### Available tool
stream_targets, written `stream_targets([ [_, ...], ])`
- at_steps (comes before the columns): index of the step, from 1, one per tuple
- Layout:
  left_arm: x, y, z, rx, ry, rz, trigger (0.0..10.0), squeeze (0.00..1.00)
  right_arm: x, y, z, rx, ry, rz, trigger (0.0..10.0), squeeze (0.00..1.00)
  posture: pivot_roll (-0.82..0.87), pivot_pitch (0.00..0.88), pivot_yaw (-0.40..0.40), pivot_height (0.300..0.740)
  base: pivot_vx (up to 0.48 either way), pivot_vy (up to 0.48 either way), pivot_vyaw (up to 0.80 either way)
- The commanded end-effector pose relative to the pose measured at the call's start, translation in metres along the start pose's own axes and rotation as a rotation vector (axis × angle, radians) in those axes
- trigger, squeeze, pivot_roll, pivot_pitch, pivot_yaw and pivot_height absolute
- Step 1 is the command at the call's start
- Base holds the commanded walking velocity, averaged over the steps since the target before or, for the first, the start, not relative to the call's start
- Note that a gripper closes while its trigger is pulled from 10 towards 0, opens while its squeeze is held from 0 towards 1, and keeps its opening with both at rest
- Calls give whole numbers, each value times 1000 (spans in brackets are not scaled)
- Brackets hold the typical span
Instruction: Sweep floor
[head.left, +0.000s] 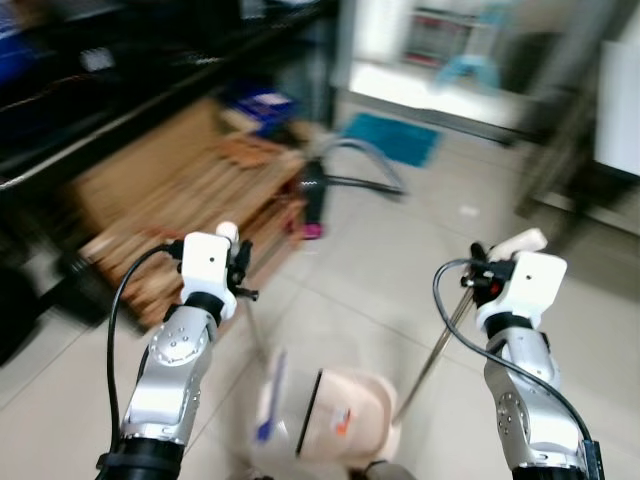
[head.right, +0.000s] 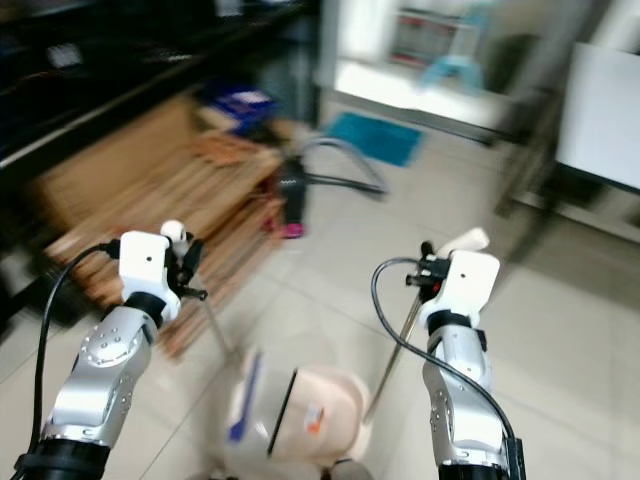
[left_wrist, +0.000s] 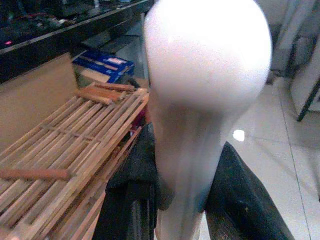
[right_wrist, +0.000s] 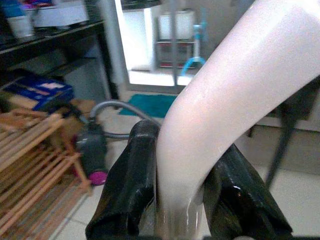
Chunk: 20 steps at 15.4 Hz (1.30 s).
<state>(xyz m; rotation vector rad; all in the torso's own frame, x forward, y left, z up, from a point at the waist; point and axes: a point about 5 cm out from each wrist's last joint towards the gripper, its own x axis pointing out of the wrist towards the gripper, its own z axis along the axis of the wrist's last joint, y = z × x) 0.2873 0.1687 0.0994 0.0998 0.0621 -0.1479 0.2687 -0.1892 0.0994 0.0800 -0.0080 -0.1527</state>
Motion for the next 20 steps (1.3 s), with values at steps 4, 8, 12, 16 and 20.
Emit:
stream_targets([
  [4,-6,3,2,49,-4,-46,10000,0,-1,0,-7,0,61,-34,10000,0,26,21,32,740,0,0,-800],
  [8,-2,-1,9,38,-49,-50,10000,0,-1,-14,15,-58,-46,-82,10000,0,5,26,53,740,0,0,-800],
  [12,-5,1,10,67,-59,-36,10000,0,3,-6,11,-91,2,-30,10000,0,7,31,36,740,0,0,-800],
  [16,-8,-2,9,87,-66,-42,10000,0,0,-18,11,-100,8,-86,10000,0,14,32,20,740,0,0,-800],
  [20,-4,12,20,112,-84,19,10000,0,11,-10,12,-74,26,-53,10000,0,35,50,-12,740,0,0,-797],
])
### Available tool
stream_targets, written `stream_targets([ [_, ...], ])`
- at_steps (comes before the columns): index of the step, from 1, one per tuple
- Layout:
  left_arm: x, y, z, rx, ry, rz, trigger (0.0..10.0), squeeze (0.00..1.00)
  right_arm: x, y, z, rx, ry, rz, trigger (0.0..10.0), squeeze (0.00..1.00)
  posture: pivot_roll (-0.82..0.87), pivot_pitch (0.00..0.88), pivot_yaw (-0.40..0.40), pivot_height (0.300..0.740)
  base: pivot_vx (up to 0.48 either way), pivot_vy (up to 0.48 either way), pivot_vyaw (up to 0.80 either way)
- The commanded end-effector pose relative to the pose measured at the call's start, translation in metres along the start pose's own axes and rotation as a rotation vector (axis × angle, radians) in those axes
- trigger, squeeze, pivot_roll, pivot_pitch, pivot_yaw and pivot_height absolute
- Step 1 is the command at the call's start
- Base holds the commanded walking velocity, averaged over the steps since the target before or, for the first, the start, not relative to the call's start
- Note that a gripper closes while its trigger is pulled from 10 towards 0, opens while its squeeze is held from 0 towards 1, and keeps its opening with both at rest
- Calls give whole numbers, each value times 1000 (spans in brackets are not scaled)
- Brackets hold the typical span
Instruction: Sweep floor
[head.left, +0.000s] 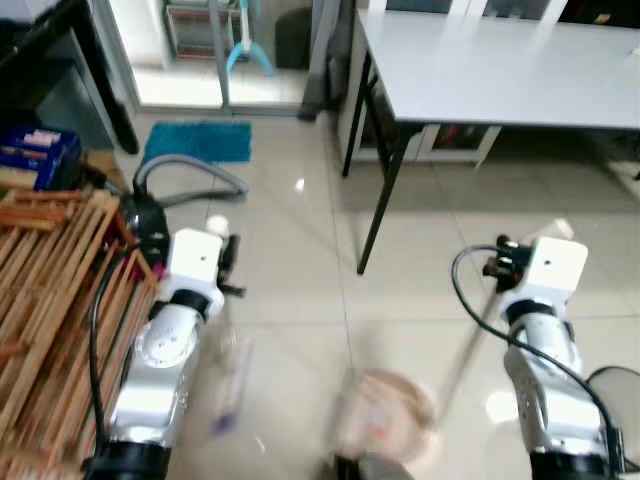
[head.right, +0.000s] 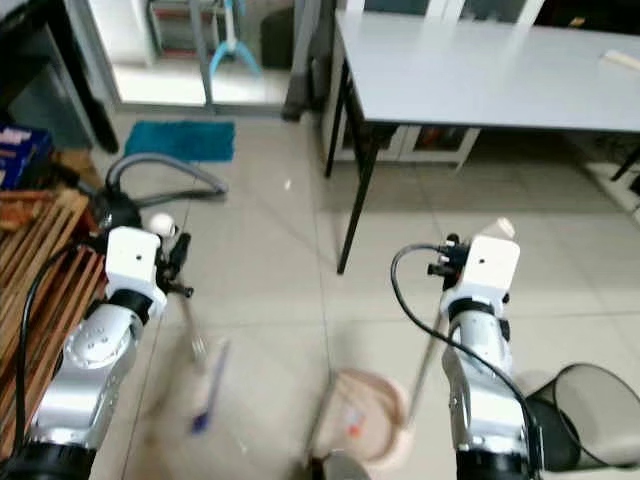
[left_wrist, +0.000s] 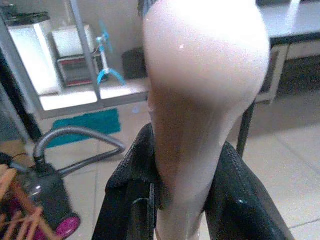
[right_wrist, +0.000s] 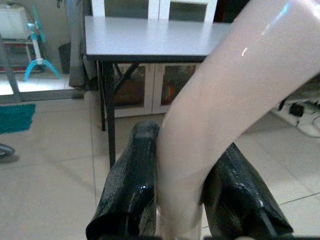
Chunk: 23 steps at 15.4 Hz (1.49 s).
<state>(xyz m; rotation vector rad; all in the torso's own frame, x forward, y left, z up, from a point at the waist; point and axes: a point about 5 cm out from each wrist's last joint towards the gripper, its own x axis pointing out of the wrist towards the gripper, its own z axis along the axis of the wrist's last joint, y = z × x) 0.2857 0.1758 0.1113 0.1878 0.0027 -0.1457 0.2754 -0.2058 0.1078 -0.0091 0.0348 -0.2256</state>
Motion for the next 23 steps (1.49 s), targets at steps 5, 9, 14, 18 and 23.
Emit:
stream_targets([
  [5,12,4,10,-12,-66,84,10000,0,-21,-13,-3,6,1,-77,10000,0,7,83,44,740,0,0,-800],
  [9,1,2,3,-12,-62,79,10000,0,-29,-17,-3,-3,1,-81,10000,0,-8,52,46,740,0,0,-800],
  [14,1,-8,8,-15,-104,21,10000,0,-16,-23,7,-32,-28,-99,10000,0,-3,61,36,740,0,0,-781],
  [18,-1,-5,0,-34,-18,15,10000,0,-11,-25,14,-46,-59,-122,10000,0,3,56,24,740,0,0,-781],
  [23,1,-9,3,-46,-24,-3,10000,0,-10,-20,20,-20,-76,-126,10000,0,-1,57,24,740,0,0,-783],
])
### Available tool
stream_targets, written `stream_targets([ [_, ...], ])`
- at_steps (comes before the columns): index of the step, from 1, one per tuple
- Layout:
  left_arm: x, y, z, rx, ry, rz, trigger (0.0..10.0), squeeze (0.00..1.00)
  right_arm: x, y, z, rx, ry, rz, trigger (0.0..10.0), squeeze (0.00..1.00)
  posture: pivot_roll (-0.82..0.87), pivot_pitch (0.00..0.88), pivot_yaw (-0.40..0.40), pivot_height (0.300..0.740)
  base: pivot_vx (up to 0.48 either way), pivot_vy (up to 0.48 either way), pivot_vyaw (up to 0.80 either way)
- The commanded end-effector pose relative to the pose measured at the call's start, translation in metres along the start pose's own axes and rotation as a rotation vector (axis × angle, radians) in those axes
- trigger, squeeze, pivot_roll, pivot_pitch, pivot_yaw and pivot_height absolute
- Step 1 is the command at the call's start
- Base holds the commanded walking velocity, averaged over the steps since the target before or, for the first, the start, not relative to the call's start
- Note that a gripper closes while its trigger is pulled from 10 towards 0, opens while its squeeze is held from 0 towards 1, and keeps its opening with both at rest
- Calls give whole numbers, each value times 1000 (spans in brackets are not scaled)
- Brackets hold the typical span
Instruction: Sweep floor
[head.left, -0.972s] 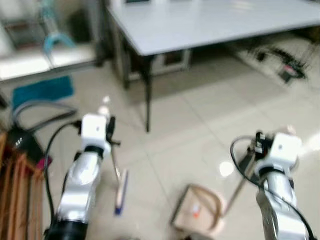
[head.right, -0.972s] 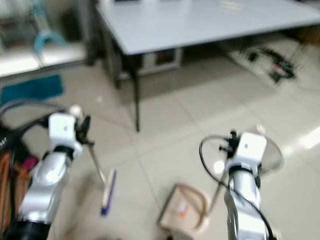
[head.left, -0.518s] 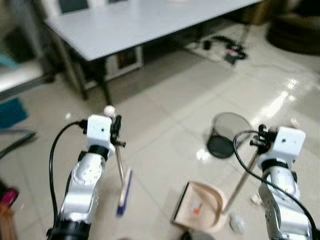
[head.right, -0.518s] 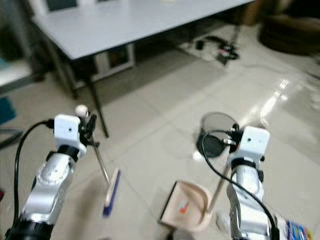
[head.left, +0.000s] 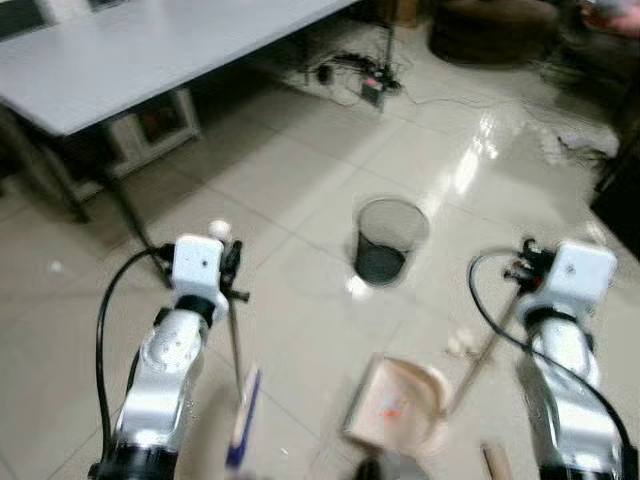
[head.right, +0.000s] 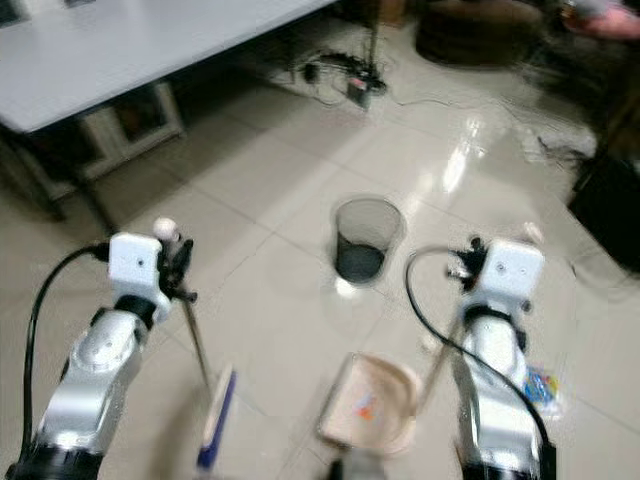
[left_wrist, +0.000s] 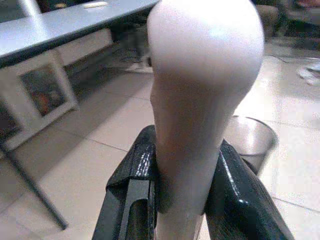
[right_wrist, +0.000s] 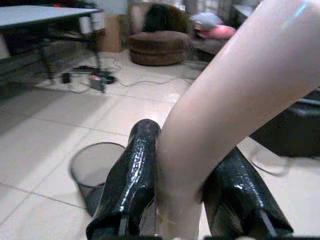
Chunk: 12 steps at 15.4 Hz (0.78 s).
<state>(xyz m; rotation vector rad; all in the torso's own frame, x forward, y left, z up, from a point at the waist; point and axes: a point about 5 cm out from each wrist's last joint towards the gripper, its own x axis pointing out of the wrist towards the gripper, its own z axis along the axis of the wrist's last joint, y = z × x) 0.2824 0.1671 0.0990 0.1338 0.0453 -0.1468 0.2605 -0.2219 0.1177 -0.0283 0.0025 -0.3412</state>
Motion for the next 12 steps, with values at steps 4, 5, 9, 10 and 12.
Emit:
stream_targets([
  [4,18,4,35,37,-158,8,10000,0,12,-1,22,-6,-71,-6,10000,0,4,79,7,740,0,0,-788],
  [5,18,7,40,29,-166,5,10000,0,10,-2,19,-9,-59,-2,10000,0,9,85,11,740,0,0,-788],
  [9,4,0,24,7,-132,-100,10000,0,-7,-4,3,25,-1,-34,10000,0,2,72,50,740,0,0,-789],
  [10,5,-2,26,3,-145,-111,10000,0,-9,-6,1,34,7,-63,10000,0,-1,74,52,740,266,0,-800],
  [12,9,-3,29,11,-156,-105,10000,0,-7,-2,0,54,8,-35,10000,0,-3,66,50,740,324,0,-738],
])
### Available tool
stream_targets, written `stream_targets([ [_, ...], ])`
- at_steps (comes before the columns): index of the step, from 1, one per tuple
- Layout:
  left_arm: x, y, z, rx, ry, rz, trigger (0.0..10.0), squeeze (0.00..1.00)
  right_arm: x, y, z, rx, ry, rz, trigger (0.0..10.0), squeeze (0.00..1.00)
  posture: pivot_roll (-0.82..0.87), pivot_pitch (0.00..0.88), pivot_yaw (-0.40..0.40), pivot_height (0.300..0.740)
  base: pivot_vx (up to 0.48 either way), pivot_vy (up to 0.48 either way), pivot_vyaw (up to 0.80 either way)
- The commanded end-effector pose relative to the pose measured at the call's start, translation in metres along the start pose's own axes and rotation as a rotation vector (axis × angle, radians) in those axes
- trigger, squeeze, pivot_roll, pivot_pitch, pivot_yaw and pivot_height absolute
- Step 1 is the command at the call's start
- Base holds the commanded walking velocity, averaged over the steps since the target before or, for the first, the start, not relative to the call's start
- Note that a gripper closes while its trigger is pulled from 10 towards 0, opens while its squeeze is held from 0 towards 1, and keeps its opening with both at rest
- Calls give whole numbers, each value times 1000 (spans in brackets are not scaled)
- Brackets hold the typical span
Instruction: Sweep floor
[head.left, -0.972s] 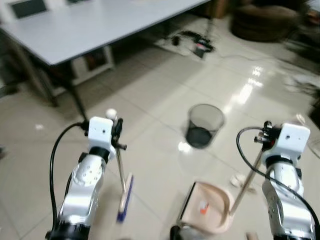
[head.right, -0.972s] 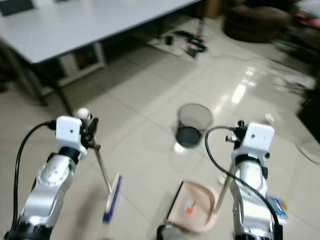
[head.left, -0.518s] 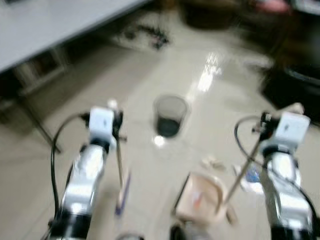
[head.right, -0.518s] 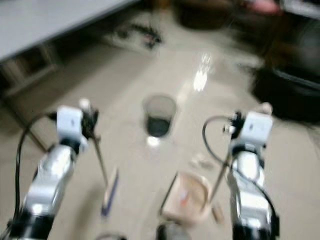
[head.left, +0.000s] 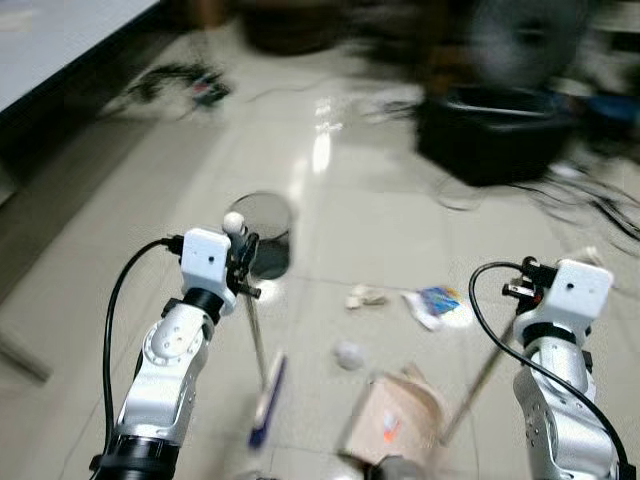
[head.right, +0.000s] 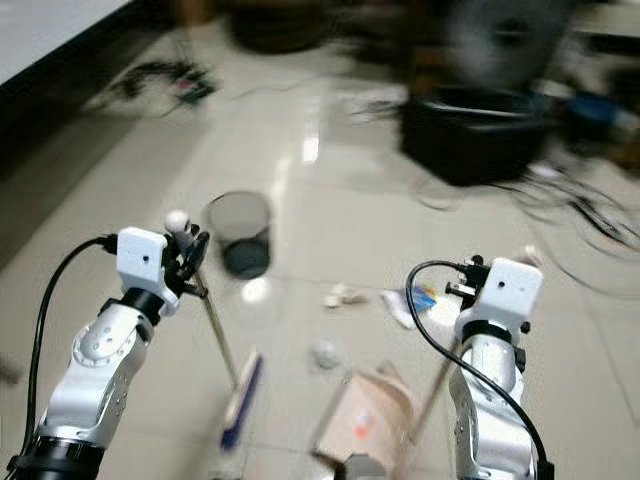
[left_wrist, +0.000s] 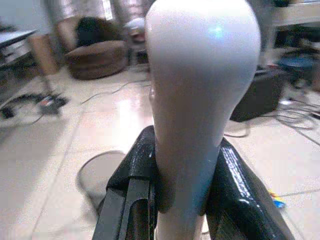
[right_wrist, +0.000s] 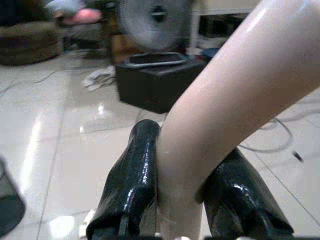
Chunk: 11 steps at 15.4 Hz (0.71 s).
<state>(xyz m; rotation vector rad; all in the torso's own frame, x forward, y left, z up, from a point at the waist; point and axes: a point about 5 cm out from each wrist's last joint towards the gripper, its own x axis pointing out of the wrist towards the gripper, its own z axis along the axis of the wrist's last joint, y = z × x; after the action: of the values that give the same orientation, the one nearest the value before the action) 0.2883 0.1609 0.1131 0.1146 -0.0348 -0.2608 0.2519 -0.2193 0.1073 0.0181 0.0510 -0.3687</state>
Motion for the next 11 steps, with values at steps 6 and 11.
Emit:
stream_targets([
  [6,8,5,13,37,-66,44,10000,0,11,15,22,-42,-119,109,10000,0,-5,73,36,740,327,0,0],
  [11,11,8,15,33,-75,67,10000,0,12,21,27,-55,-154,167,10000,0,-8,74,36,740,338,0,0],
])
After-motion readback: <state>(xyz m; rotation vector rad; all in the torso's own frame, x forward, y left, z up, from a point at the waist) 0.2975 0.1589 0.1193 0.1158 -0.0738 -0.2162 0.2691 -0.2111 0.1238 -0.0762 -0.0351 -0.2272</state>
